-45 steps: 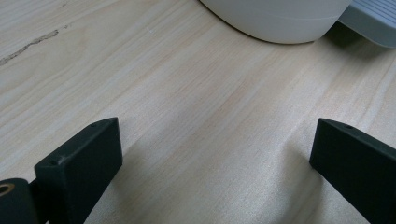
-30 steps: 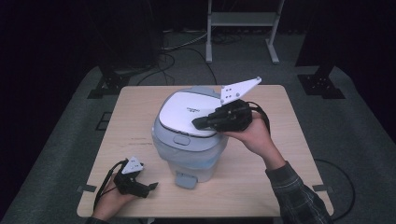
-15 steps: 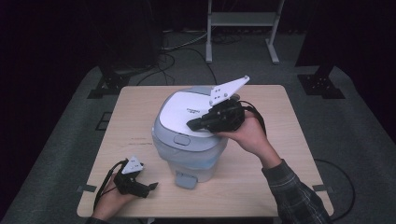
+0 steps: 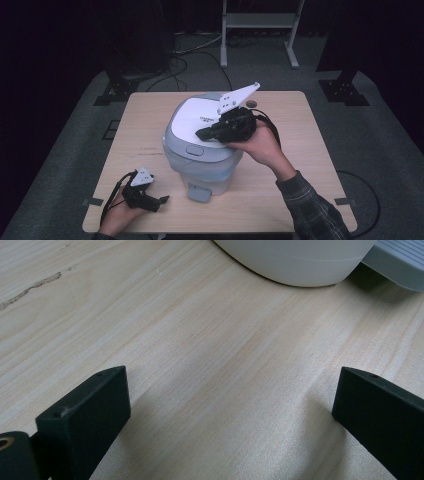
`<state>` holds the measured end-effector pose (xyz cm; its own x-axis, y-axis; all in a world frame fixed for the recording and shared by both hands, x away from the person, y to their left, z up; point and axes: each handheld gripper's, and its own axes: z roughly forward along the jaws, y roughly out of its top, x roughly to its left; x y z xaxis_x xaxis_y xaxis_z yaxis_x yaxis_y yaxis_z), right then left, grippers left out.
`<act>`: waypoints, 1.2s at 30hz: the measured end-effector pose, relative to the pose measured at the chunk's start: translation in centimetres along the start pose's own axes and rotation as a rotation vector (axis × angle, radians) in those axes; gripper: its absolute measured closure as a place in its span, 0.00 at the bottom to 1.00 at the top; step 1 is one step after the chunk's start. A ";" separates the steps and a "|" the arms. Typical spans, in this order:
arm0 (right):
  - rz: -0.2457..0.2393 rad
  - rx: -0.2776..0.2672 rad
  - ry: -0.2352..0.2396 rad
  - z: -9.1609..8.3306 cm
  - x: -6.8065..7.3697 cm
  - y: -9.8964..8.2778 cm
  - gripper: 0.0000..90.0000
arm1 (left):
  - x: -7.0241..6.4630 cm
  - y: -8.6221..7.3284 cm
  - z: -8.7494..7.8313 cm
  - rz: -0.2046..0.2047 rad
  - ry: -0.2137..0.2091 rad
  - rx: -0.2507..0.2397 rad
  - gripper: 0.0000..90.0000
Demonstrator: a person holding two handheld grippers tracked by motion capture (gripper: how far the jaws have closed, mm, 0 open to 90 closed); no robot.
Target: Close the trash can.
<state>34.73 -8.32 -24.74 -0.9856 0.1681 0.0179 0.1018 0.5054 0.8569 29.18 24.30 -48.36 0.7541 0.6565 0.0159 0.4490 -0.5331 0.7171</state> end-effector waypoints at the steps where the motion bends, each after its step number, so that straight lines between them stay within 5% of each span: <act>1: -0.003 -0.003 -0.006 -0.1 0.0 0.0 1.00 | 0.0 0.0 0.0 0.000 0.000 0.000 0.01; 2: -0.003 -0.030 0.004 -0.2 0.0 0.0 0.87 | 0.0 0.0 0.0 0.000 0.000 0.000 0.01; 4: 0.010 -0.048 0.006 -0.4 -0.1 0.0 0.84 | 0.0 0.0 0.0 -0.001 0.000 -0.001 0.01; 5: 0.012 -0.065 -0.020 -1.2 0.1 0.0 0.68 | 0.0 0.0 0.0 -0.002 0.001 0.000 0.01; 6: 0.014 -0.069 -0.036 -1.5 0.1 0.0 0.63 | 0.0 0.0 0.0 -0.002 0.001 0.000 0.01; 13: 0.068 -0.122 -0.154 -5.3 -0.2 -2.1 0.38 | 0.0 0.1 0.0 -0.002 0.000 0.002 0.01; 23: 0.133 -0.140 -0.265 -9.0 -0.3 -6.5 0.21 | 0.0 0.1 0.0 -0.001 0.000 0.002 0.01; 36: 0.211 -0.150 -0.324 -9.9 0.4 -13.5 0.12 | 0.0 0.1 0.0 -0.001 -0.001 0.004 0.01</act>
<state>31.62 -23.46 -31.19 -0.8492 0.5249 0.0581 0.2525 0.3068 0.9177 29.25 24.28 -48.33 0.7538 0.6570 0.0146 0.4519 -0.5343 0.7144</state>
